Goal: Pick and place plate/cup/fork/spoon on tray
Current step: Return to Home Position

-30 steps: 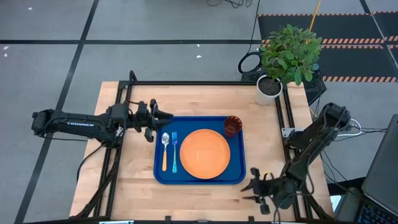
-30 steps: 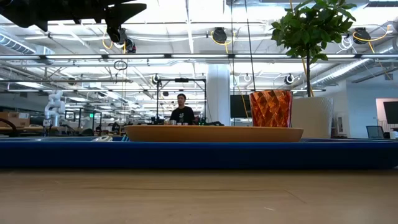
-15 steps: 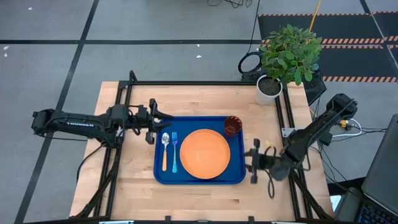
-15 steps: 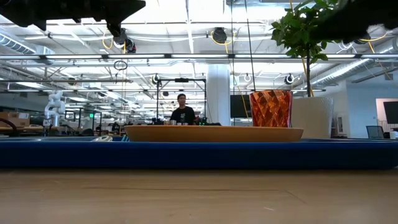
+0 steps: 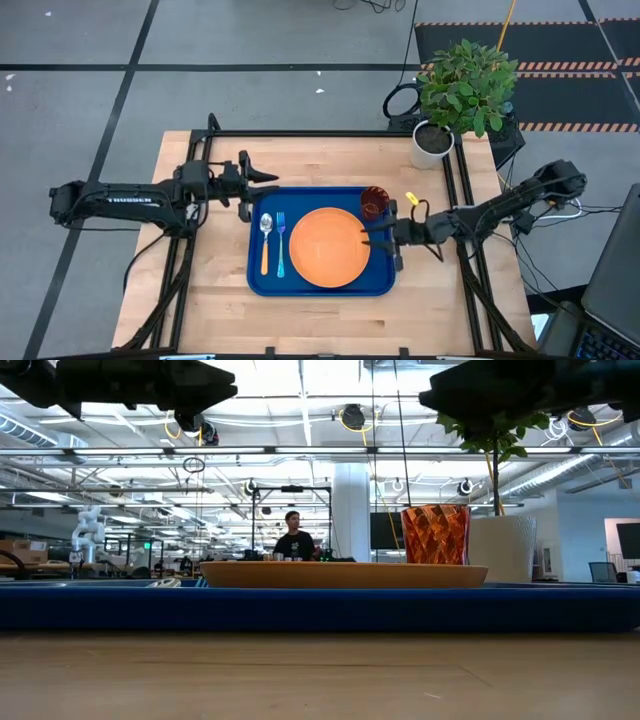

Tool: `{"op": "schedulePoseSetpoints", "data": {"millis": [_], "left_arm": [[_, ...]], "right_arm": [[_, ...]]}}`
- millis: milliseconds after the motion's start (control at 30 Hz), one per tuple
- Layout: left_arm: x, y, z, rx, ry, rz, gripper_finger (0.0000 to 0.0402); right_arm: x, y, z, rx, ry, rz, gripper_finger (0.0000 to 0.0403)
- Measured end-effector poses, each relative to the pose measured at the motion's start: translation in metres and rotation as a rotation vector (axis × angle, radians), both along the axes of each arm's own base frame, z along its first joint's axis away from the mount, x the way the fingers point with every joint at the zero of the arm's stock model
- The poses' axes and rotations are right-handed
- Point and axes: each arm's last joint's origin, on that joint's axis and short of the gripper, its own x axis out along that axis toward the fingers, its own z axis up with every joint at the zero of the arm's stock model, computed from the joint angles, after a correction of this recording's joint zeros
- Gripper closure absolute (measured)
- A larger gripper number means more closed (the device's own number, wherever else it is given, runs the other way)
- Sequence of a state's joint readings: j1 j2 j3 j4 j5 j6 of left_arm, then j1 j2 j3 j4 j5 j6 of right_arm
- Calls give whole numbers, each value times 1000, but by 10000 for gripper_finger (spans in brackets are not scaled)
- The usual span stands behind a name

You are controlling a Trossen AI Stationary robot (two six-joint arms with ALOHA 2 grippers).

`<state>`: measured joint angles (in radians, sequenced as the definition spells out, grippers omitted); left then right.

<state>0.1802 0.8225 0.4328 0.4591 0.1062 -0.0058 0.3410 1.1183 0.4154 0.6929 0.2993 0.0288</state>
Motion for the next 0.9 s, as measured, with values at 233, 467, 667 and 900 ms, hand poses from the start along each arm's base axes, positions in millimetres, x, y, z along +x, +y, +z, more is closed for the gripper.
{"op": "schedulePoseSetpoints", "data": {"millis": [233,467,667,900], "left_arm": [[-15,-3,14,38,-86,1,282],[-49,-9,13,48,13,-1,282],[-73,-14,15,49,4,4,282],[-79,-14,-10,47,50,33,282]], "right_arm": [[-2,-5,1,-11,15,-3,277],[-18,-22,15,-14,27,-64,277],[-41,-41,19,-36,111,-138,277],[-66,-48,13,27,143,-167,277]]}}
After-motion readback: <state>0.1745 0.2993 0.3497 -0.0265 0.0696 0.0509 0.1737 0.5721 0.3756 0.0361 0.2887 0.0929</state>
